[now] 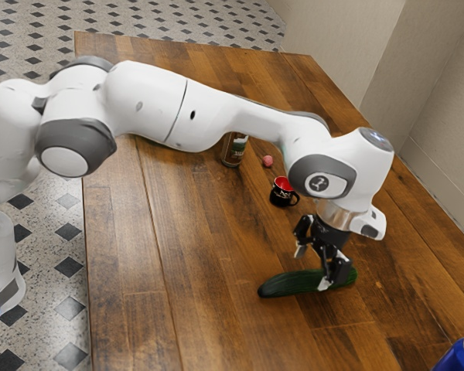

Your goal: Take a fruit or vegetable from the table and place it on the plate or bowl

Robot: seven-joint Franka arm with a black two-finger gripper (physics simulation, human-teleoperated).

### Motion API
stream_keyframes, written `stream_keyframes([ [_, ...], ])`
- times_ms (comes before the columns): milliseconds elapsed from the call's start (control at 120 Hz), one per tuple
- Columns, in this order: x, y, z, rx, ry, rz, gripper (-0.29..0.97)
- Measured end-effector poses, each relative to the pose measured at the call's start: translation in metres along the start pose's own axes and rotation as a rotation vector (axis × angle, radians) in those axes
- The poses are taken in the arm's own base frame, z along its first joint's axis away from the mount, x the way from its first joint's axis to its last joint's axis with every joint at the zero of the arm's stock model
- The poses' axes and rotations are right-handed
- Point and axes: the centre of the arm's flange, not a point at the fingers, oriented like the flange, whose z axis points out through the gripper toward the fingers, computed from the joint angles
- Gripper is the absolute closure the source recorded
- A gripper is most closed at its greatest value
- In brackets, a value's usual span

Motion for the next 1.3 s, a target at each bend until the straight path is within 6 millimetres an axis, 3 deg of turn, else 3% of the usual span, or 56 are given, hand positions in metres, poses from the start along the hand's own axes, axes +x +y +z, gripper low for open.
stream_keyframes([
  [550, 0.022, -0.007, 0.038, -0.002, 0.008, 0.060, 0.01],
  [650, 0.023, -0.006, 0.044, -0.001, 0.003, 0.067, 0.07],
  [875, 0.023, -0.006, 0.045, 0.002, 0.006, 0.084, 0.44],
  [1183, 0.027, -0.012, 0.039, 0.001, 0.016, 0.087, 0.47],
  [1300, 0.026, -0.010, 0.016, -0.019, 0.045, 0.096, 0.48],
])
